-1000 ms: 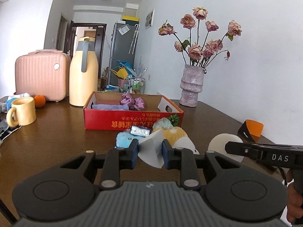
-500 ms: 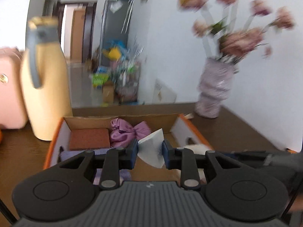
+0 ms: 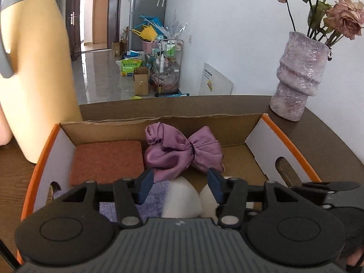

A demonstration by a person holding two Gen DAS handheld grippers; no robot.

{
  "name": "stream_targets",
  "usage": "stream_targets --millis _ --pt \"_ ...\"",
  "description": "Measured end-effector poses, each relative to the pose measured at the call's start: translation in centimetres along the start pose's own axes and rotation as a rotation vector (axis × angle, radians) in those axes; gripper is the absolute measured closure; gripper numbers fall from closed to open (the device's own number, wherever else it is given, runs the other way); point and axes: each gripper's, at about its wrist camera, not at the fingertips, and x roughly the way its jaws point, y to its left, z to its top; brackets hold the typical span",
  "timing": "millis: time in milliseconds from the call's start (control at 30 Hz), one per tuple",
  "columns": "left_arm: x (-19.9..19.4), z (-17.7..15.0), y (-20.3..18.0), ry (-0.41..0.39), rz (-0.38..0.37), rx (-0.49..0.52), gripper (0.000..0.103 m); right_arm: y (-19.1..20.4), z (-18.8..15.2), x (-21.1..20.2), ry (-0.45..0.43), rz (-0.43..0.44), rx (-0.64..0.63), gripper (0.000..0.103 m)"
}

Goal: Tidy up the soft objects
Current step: 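Carry both white sponges into the box and open both grippers, then withdraw both grippers from the box back over the table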

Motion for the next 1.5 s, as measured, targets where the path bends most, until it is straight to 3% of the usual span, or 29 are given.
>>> stream_targets --millis 100,233,400,500,633,800,967,1067,1200,1333,1500 --pt "-1.2 0.5 -0.2 -0.013 0.019 0.004 0.036 0.4 0.0 -0.8 -0.005 -0.009 -0.046 0.037" --pt "-5.1 1.1 -0.5 -0.048 0.030 0.024 0.032 1.0 0.2 -3.8 -0.047 -0.008 -0.075 0.037" --pt "-11.9 1.3 -0.3 -0.122 0.065 0.039 0.029 1.8 0.5 -10.3 -0.130 -0.023 -0.100 0.035" --pt "-16.2 0.2 -0.2 -0.170 0.081 0.050 0.023 2.1 -0.3 -15.3 -0.185 -0.053 -0.119 0.031" --pt "-20.5 -1.9 -0.9 -0.220 0.127 0.081 0.023 2.3 -2.2 -20.3 -0.244 -0.091 -0.161 0.027" --pt "-25.9 -6.4 -2.1 -0.310 0.134 0.063 0.021 3.5 -6.6 -25.1 -0.332 -0.144 -0.209 0.023" --pt "-30.2 -14.7 -3.8 -0.380 0.133 0.078 0.020 4.4 -14.3 -27.7 -0.401 -0.158 -0.242 0.022" --pt "-31.8 -19.4 -4.6 -0.388 0.122 0.094 0.018 4.5 -20.4 -28.7 -0.425 -0.168 -0.234 0.022" --pt "-32.9 -24.1 -5.0 -0.333 0.100 0.078 0.018 4.4 -26.8 -29.4 -0.401 -0.165 -0.187 0.022" --pt "-32.7 -26.4 -4.7 -0.272 0.089 0.057 0.019 4.3 -31.1 -29.7 -0.370 -0.166 -0.127 0.022" --pt "-31.9 -26.1 -4.7 -0.274 0.092 0.039 0.019 4.8 -31.3 -28.9 -0.353 -0.200 -0.153 0.022"
